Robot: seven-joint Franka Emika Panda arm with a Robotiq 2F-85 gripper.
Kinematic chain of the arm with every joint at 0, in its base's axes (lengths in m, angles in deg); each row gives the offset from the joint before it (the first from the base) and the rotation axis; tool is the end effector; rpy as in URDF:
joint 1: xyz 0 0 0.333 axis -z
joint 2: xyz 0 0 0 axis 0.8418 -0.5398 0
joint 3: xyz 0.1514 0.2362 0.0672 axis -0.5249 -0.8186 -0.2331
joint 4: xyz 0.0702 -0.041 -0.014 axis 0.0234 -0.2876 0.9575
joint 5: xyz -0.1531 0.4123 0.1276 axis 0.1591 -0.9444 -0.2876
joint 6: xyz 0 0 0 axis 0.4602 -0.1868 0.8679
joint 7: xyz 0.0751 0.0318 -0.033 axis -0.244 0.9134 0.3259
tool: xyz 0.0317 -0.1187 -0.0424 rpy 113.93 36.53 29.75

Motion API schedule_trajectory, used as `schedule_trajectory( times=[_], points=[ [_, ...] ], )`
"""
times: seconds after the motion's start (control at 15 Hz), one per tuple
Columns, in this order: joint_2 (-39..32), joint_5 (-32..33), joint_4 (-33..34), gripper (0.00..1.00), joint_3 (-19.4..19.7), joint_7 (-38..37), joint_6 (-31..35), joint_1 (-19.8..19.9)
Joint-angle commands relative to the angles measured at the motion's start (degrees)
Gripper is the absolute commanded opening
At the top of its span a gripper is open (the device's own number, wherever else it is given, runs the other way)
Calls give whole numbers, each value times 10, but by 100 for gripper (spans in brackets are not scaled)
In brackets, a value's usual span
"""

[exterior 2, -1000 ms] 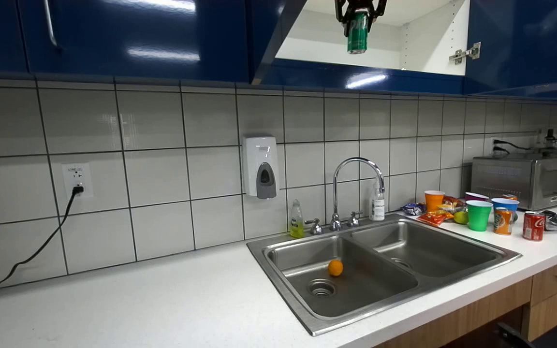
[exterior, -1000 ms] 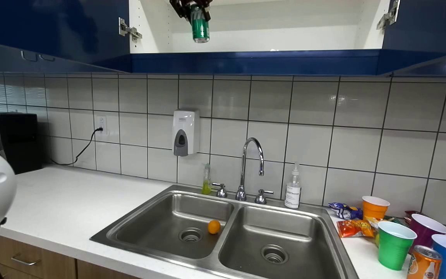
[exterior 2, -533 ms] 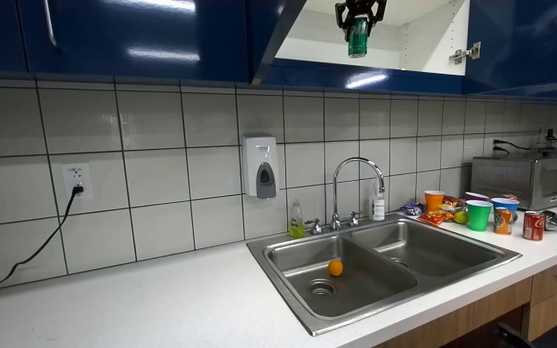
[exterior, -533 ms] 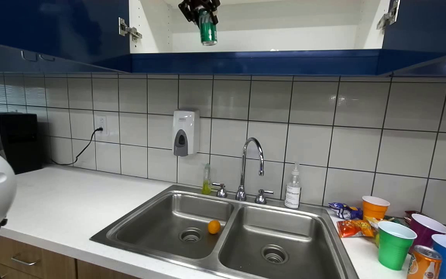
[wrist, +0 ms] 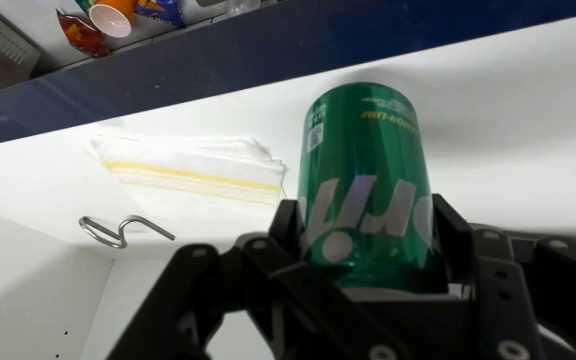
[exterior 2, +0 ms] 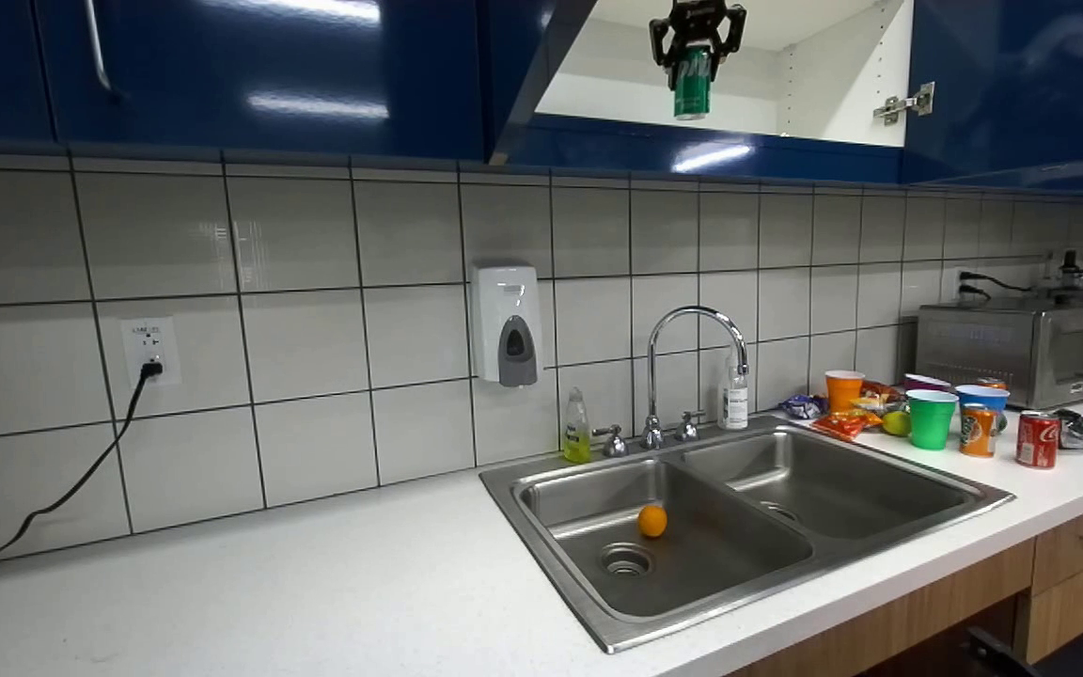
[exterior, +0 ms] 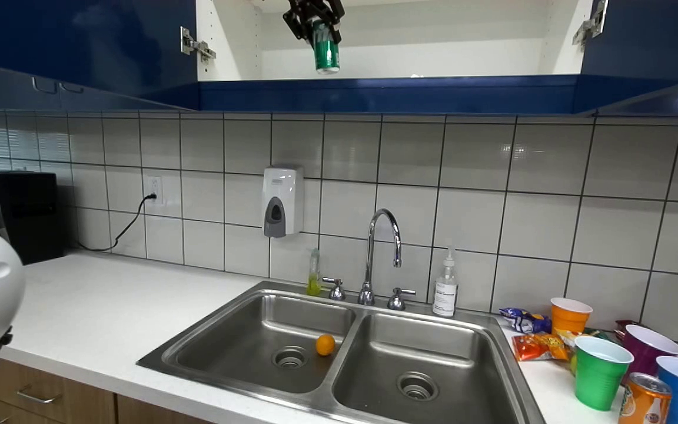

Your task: Pick up the can from the sink and put it in the cabinet

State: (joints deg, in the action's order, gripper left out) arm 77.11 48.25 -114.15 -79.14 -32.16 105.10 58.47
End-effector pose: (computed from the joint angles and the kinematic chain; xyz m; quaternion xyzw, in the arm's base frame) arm 0.6312 -0.0549 0.7928 0.9174 -0.1430 0.3411 0.1471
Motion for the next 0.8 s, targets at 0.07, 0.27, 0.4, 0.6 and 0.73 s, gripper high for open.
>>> schedule_trajectory(
  times=[0.07, 0.27, 0.4, 0.6, 0.73],
  points=[
    [-41, 5, 60, 40, 4, 16, 3, 2],
    [-64, 4, 88, 40, 6, 18, -3, 2],
    [-79, 3, 107, 40, 8, 20, -4, 3],
    [-101, 3, 135, 40, 10, 19, -4, 2],
    [-116, -4, 153, 40, 10, 21, -6, 3]
  ],
)
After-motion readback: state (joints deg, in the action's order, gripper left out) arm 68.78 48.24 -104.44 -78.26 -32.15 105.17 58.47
